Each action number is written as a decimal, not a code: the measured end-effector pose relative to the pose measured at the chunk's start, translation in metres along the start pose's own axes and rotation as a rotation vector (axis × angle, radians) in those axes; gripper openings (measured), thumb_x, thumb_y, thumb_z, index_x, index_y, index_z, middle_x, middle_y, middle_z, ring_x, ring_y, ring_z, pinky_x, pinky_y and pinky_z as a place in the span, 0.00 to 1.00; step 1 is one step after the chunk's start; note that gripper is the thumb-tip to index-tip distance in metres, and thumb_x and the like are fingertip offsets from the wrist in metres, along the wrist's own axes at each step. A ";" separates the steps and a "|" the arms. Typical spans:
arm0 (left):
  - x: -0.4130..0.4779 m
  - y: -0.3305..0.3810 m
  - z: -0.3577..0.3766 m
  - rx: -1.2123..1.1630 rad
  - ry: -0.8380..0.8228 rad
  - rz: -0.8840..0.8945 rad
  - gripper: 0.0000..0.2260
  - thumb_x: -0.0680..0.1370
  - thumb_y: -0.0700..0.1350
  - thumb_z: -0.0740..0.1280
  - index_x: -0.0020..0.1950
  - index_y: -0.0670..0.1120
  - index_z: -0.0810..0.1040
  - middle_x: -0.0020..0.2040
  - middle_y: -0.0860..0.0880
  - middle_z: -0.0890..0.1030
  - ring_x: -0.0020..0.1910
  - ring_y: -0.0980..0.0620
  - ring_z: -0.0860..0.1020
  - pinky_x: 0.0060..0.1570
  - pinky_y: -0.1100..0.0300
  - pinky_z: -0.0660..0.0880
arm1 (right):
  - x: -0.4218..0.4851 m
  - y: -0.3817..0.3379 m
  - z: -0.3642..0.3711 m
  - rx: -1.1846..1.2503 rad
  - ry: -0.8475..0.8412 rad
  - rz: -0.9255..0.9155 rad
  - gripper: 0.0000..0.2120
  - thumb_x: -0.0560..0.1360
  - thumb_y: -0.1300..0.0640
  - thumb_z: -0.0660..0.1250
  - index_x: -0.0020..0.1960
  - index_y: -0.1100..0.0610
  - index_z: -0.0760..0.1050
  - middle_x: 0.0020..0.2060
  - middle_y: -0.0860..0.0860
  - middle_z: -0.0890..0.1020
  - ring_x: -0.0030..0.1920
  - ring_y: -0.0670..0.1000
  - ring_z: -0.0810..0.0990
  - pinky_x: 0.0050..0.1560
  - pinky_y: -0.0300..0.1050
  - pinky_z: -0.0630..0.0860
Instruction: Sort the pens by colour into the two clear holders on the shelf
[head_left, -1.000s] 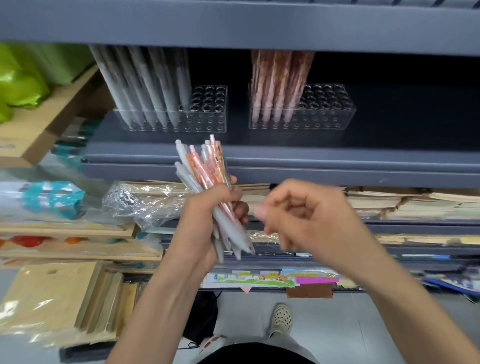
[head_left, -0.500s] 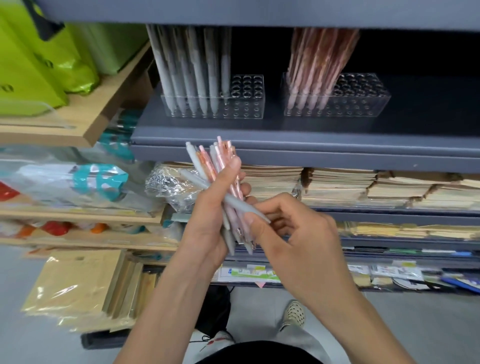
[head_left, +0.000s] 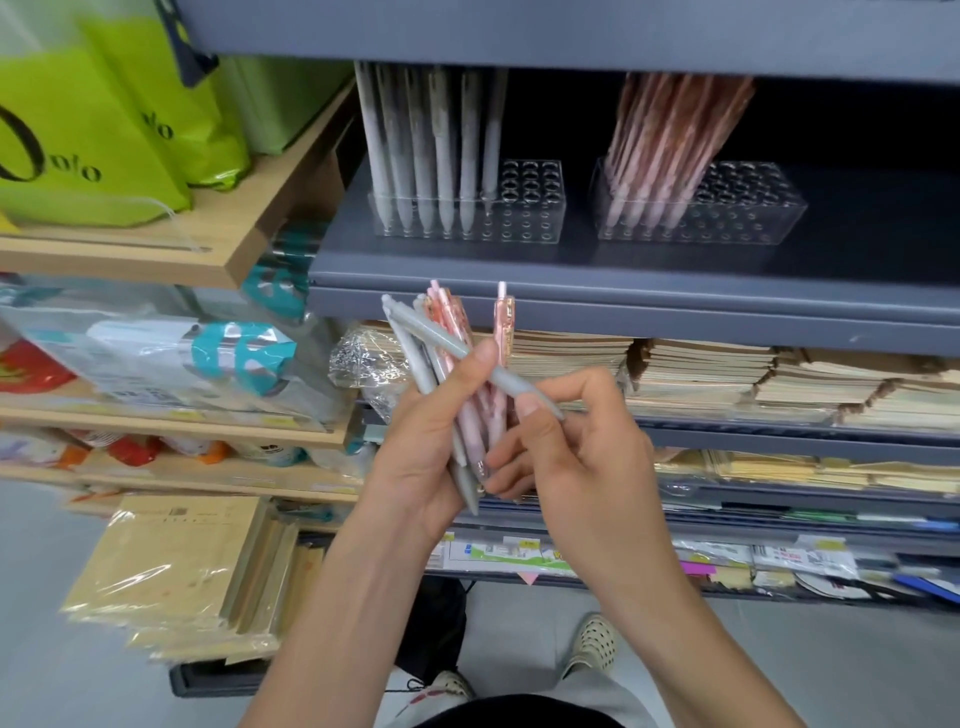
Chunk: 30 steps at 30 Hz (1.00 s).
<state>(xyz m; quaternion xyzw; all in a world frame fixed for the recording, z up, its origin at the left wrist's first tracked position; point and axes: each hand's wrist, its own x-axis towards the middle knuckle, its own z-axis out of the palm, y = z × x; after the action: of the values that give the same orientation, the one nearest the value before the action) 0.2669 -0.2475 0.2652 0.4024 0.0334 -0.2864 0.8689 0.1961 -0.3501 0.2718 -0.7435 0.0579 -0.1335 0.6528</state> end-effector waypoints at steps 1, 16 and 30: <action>0.000 0.000 -0.002 -0.003 -0.008 0.006 0.16 0.73 0.49 0.72 0.50 0.37 0.75 0.30 0.41 0.75 0.18 0.51 0.73 0.18 0.64 0.71 | 0.001 0.000 0.000 0.027 -0.003 0.011 0.05 0.80 0.53 0.60 0.46 0.46 0.68 0.31 0.53 0.83 0.29 0.53 0.83 0.32 0.49 0.79; 0.007 0.004 -0.018 0.093 0.132 0.073 0.12 0.66 0.36 0.76 0.46 0.36 0.78 0.35 0.41 0.80 0.31 0.44 0.78 0.35 0.51 0.78 | 0.018 -0.005 -0.004 0.227 0.148 0.151 0.11 0.81 0.53 0.63 0.43 0.57 0.77 0.33 0.56 0.83 0.30 0.53 0.79 0.31 0.41 0.77; 0.002 0.019 -0.028 0.081 0.204 0.119 0.10 0.69 0.35 0.70 0.48 0.38 0.84 0.36 0.42 0.81 0.33 0.46 0.80 0.36 0.50 0.82 | 0.043 -0.003 -0.022 0.918 -0.260 0.443 0.14 0.78 0.63 0.62 0.60 0.66 0.79 0.53 0.64 0.83 0.51 0.56 0.85 0.47 0.44 0.82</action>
<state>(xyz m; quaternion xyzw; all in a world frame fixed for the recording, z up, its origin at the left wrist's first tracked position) 0.2835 -0.2190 0.2586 0.4657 0.0859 -0.1932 0.8594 0.2306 -0.3821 0.2830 -0.3611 0.0680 0.0896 0.9257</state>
